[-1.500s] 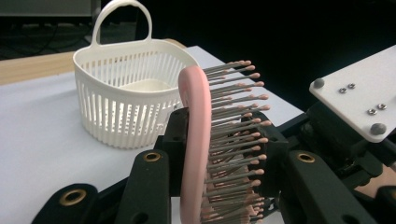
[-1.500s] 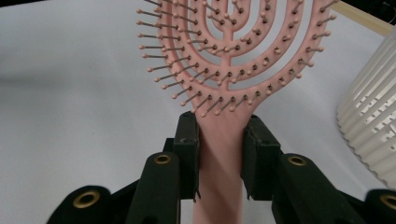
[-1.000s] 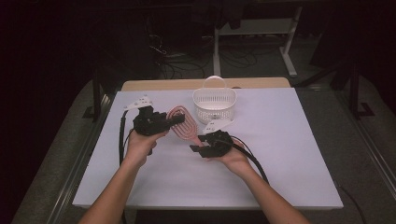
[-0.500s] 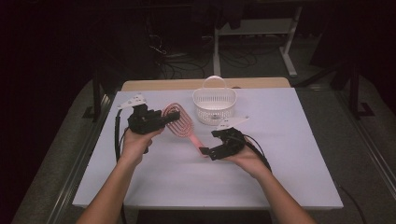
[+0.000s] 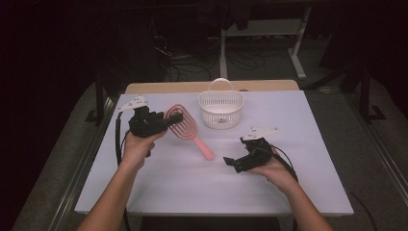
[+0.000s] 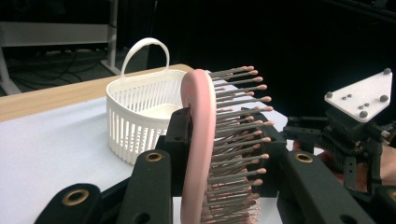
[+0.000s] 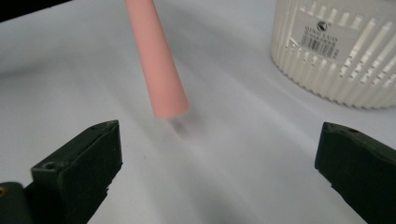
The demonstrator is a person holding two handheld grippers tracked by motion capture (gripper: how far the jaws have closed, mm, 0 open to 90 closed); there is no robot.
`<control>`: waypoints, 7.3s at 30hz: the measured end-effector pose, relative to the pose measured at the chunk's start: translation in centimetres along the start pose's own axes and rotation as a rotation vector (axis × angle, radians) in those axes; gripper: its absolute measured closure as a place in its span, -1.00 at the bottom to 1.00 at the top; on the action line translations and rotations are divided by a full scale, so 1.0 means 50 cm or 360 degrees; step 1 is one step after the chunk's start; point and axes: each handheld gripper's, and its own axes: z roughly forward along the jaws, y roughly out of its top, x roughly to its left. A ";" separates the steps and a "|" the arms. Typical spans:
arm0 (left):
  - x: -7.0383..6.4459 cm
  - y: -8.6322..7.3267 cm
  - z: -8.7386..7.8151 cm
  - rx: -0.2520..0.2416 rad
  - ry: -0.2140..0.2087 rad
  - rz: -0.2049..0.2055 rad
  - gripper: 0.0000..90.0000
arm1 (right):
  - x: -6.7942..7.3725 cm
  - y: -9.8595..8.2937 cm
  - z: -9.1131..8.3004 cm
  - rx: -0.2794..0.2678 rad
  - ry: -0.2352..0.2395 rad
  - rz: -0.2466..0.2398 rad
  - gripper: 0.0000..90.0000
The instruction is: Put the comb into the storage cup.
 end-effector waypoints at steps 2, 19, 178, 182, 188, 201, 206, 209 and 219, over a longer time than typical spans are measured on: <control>-0.001 0.001 0.000 -0.0002 -0.0002 0.0000 0.47 | -0.003 -0.010 -0.006 0.0004 -0.0009 0.0000 -0.99; -0.003 0.045 0.012 0.0003 -0.0022 0.0061 0.47 | -0.028 -0.087 -0.065 -0.0004 -0.0073 0.0092 -0.99; 0.167 0.055 0.277 0.0075 0.0334 -0.0096 -0.06 | -0.034 -0.133 -0.096 -0.0023 -0.0076 0.0093 -0.99; 0.171 0.053 0.264 0.0083 0.0348 -0.0045 -0.26 | -0.035 -0.129 -0.096 -0.0018 -0.0081 0.0087 -0.99; 0.175 0.051 0.242 0.0082 0.0325 -0.0008 -0.54 | -0.032 -0.126 -0.093 -0.0016 -0.0084 0.0081 -0.99; 0.165 0.058 0.186 0.0135 0.0246 0.0095 -0.88 | -0.030 -0.126 -0.093 -0.0007 -0.0092 0.0082 -0.99; 0.155 0.054 0.162 0.0138 0.0222 0.0136 -0.98 | -0.031 -0.126 -0.094 -0.0013 -0.0094 0.0081 -0.99; 0.151 0.049 0.149 0.0159 0.0198 0.0151 -1.00 | -0.031 -0.126 -0.094 -0.0011 -0.0094 0.0083 -0.99; 0.127 0.024 0.103 0.0242 0.0158 0.0217 -1.00 | -0.030 -0.126 -0.093 -0.0007 -0.0097 0.0084 -0.99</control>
